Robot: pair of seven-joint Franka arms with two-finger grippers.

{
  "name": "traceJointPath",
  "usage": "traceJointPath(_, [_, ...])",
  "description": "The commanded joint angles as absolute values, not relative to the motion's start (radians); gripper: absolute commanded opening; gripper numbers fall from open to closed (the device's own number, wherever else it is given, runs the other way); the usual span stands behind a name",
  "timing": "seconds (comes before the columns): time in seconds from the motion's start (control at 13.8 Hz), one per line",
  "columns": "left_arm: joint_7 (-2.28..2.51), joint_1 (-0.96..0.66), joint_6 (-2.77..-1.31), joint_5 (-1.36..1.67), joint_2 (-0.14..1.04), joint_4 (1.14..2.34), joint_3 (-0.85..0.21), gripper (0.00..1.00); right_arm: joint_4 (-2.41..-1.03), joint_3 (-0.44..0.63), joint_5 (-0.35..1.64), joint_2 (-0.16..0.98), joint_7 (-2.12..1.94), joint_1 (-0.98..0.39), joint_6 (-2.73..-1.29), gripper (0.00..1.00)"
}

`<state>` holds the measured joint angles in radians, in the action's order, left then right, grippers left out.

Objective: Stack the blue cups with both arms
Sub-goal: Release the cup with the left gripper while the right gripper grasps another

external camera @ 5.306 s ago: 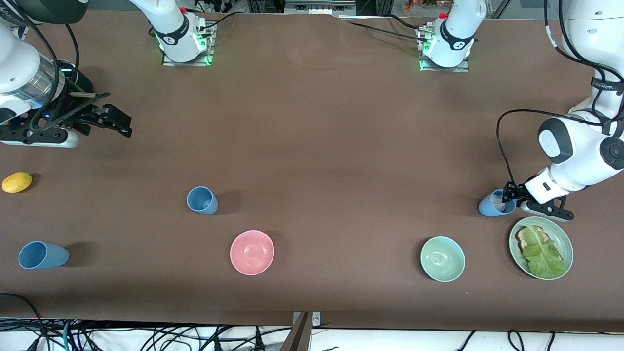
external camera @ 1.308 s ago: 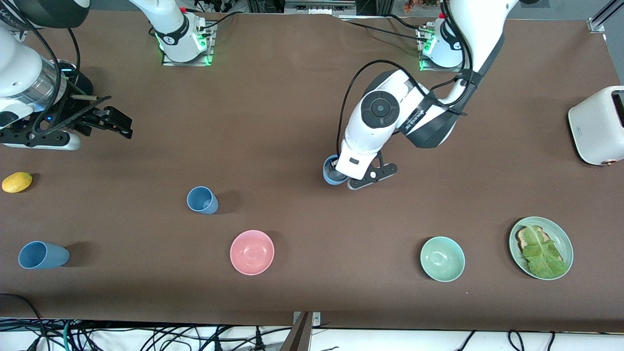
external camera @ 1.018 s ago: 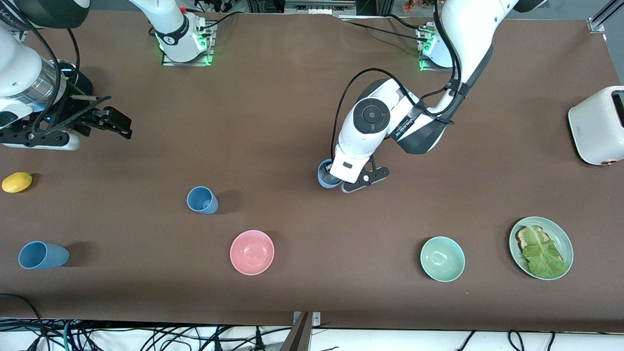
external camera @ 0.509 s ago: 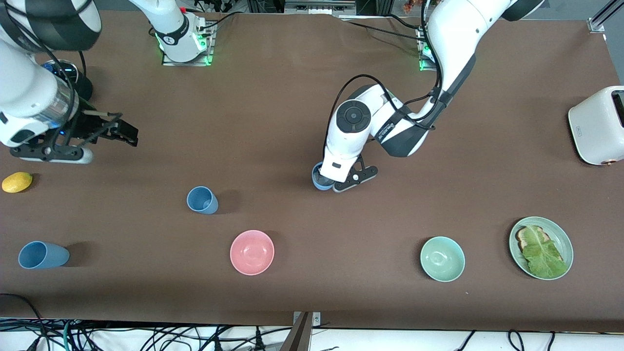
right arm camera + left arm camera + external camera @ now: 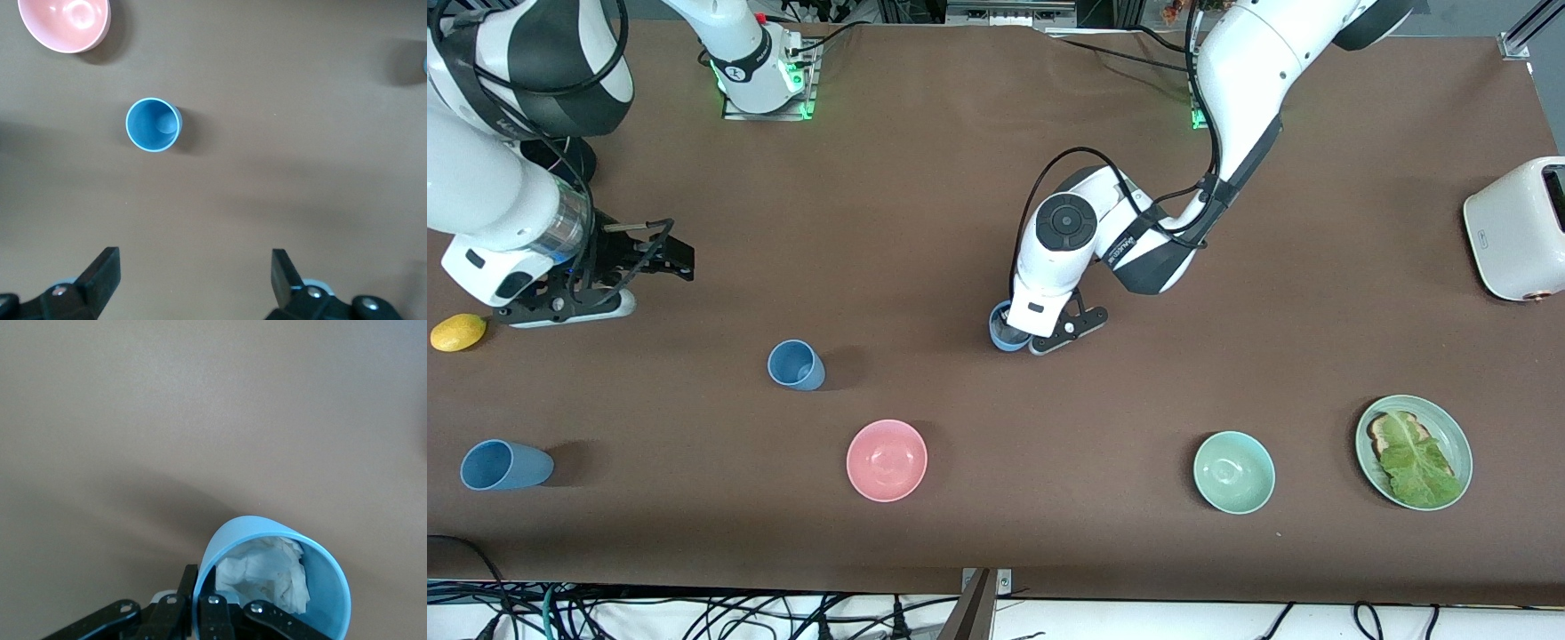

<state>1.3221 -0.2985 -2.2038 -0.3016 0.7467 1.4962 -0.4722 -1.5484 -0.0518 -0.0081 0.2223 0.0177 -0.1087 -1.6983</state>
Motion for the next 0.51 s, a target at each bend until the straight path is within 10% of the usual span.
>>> traceJointPath(0.0, [1.396,-0.327,-2.220,-0.370,0.781,1.477,-0.466,0.00,-1.537,-0.057,0.009,0.276,-0.005,-0.110,-1.752,1.00])
traceJointPath(0.36, [1.402,-0.336,-2.237,-0.388,0.796,1.470,-0.462,0.01,-1.488,-0.057,0.002,0.396,0.011,-0.155,-1.804,1.00])
traceJointPath(0.44, [1.399,-0.331,-2.237,-0.391,0.793,1.470,-0.462,0.14,-1.503,-0.054,-0.002,0.397,0.014,-0.175,-1.845,0.99])
